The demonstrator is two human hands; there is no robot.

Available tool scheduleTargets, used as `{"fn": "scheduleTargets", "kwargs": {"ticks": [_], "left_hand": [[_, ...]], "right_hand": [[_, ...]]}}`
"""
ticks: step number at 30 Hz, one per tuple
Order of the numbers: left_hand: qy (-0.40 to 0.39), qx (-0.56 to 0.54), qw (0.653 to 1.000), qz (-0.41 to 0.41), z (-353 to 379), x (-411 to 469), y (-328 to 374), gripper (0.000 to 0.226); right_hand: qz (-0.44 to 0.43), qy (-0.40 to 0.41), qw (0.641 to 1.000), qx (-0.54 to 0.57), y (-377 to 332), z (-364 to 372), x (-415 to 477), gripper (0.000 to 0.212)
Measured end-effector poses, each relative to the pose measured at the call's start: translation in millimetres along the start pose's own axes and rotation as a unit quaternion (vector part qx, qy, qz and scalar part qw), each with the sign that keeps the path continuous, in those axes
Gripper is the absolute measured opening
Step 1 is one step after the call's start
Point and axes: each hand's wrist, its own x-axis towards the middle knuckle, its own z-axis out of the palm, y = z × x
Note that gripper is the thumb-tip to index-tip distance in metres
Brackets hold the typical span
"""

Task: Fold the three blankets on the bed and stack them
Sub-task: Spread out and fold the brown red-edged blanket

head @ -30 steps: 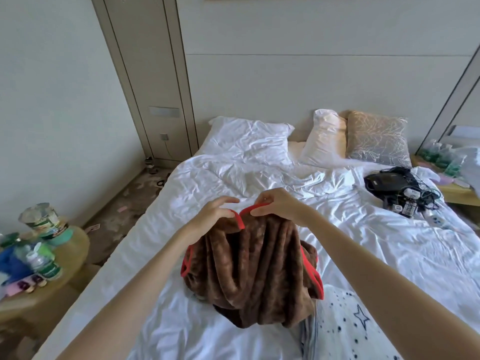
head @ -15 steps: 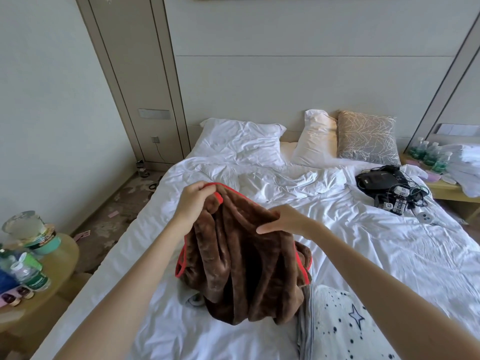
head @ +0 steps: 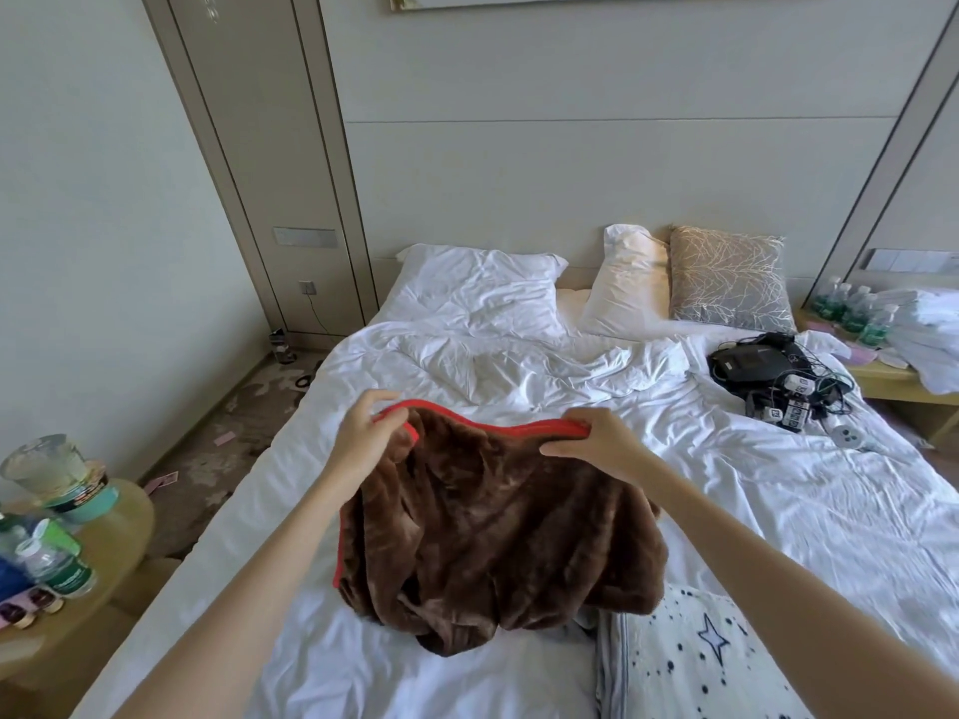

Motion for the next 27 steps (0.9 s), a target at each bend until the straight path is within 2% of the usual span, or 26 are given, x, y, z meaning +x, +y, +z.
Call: {"fn": "scheduleTargets", "kwargs": {"ticks": [3,5,8,11,19,23,27], "left_hand": [[-0.16,0.019,0.986,0.043,20,-16,12,0.041],[-0.241,0.009,0.969,0.06,34,-25,22,0.041],[-0.29,0.005,0.955,0.065,45,-29,32,0.026],[-0.255,0.03,0.963,0.084,46,-28,36,0.014],[-0.062,0.011,0.995,0.076,26,-9,29,0.013],[0.006,-0.005,0.997,0.078,13,7,30,0.015],[0.015,0.003,0.996,0.085,15,21,36,0.01]], "right_hand": [[-0.067,-0.047,0.997,-0.008,-43,3,6,0.014],[-0.084,-0.077,0.993,-0.005,-66,8,10,0.01],[-0.089,-0.103,0.991,0.012,-84,10,12,0.013],[-0.079,-0.098,0.992,0.005,-82,5,13,0.019],[-0.042,-0.064,0.996,-0.05,-43,-16,9,0.034],[-0.02,-0.043,0.999,-0.011,-41,-28,11,0.04],[0.032,0.003,0.998,0.051,-47,-31,14,0.053]]}}
